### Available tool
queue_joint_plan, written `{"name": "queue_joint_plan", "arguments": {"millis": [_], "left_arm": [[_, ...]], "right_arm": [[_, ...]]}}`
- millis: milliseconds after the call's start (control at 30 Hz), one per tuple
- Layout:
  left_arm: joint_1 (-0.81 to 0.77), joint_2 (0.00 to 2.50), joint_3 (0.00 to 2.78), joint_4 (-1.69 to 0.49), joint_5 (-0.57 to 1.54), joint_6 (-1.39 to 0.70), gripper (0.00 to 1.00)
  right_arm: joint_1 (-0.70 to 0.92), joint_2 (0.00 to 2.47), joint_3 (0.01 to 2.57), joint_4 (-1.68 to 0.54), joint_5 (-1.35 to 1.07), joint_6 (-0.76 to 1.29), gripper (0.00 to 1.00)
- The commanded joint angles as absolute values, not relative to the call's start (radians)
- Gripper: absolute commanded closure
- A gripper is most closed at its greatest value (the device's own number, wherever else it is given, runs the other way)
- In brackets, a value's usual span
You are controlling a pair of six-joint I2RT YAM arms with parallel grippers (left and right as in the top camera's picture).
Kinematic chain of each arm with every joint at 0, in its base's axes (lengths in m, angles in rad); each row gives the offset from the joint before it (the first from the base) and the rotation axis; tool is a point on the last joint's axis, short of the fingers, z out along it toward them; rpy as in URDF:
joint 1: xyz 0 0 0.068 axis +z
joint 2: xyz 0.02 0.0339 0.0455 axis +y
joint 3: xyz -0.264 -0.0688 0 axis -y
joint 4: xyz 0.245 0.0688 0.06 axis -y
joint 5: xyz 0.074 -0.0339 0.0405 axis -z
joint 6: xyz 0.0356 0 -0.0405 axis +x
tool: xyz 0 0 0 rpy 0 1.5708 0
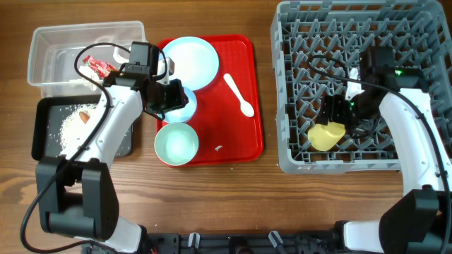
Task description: Sort waste into correct bins and load items into the dishwasher rack
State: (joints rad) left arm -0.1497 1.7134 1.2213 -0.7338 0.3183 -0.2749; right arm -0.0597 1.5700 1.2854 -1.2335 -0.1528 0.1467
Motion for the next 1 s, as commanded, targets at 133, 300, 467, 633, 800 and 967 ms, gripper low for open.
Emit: {"name": "queue_joint_plan", "arguments": {"millis": [133, 300, 467, 633, 800, 967], "left_arm": [[-0.154, 1.694, 1.223, -0.734, 0.308, -0.269, 0.7], [-0.145, 1.683, 1.231, -0.74, 0.29, -0.269, 0.73], [-0.093, 1.599, 1.283, -0.812, 0.284, -0.268, 0.69], [0.002, 1.454, 1.296, -0.881, 0.175, -0.269, 0.47], [0.132, 1.344, 1.296, -0.934, 0.038, -0.269, 0.1], [0.218, 1.323, 1.296, -0.953, 0.036, -0.269, 0.0]], "right_arm": [[-0.053, 1.58, 1.297, -1.227, -0.155, 0.133, 0.03], [-0.053, 1.564, 1.38, -1.254, -0.155, 0.133, 0.01], [-0.041, 1.531, 1.54, -1.303, -0.186, 0.098, 0.0], [0.054, 1.505, 1.598, -1.261, -0.305, 0.081, 0.0], [0.229, 1.542, 1.595, -1.155, -0.366, 0.136, 0.02], [0.418, 1.629, 1.595, -1.038, -0.363, 0.218, 0.08]]}}
